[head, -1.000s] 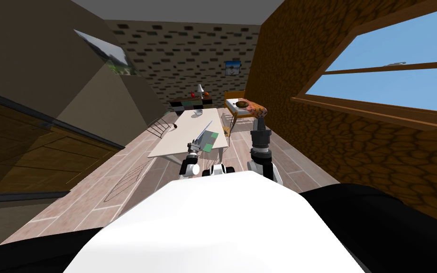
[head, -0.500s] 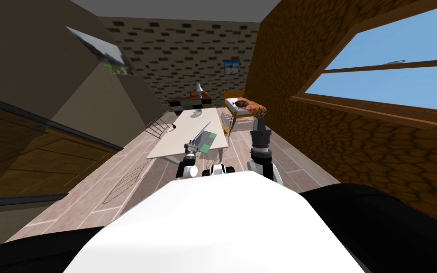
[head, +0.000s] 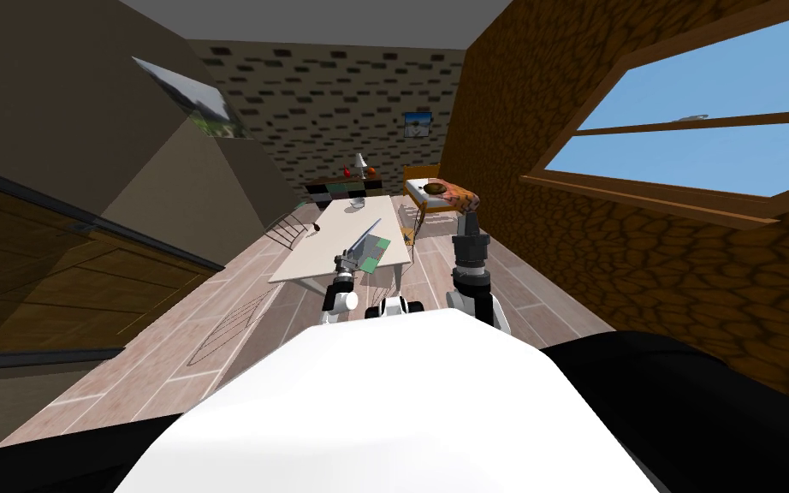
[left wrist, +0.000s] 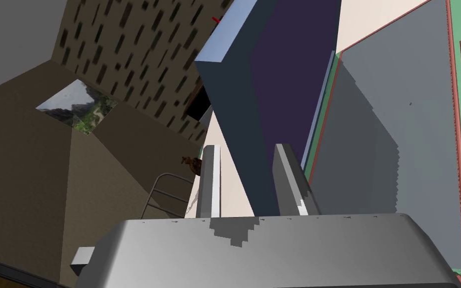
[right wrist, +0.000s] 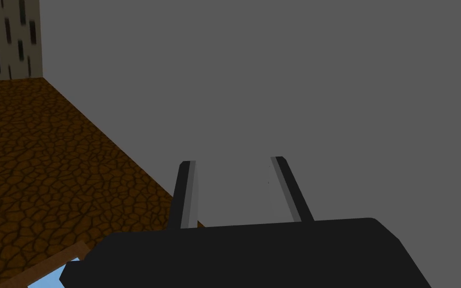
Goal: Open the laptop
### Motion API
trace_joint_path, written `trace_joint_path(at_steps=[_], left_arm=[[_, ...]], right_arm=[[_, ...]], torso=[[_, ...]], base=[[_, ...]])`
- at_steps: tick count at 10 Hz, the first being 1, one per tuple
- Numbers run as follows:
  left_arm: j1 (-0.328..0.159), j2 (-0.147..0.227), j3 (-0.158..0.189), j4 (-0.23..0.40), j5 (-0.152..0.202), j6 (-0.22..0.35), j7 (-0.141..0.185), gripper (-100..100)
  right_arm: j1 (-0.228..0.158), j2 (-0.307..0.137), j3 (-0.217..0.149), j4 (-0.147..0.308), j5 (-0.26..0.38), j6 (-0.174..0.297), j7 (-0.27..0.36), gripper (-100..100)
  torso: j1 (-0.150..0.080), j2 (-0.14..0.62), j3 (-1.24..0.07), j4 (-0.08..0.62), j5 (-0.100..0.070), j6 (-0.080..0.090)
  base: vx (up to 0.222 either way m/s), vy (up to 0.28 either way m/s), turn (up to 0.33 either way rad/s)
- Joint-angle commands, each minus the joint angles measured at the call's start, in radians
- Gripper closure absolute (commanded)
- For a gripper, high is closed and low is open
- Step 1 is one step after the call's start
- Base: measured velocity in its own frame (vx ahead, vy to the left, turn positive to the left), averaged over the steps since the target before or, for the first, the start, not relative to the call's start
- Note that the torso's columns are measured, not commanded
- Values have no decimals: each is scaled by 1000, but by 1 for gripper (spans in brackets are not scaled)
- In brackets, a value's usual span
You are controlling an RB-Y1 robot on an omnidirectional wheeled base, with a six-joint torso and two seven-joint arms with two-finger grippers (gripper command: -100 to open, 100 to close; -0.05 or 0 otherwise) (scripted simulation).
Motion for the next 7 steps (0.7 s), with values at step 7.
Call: trace_joint_path(at_steps=[7], left_arm=[[-199, -2, 63, 231, -20, -63, -52, 100]], right_arm=[[0, 0, 0, 0, 0, 0, 0, 0]], torso=[[-1, 5, 4, 2, -1, 0]], base=[[-44, -2, -8]])
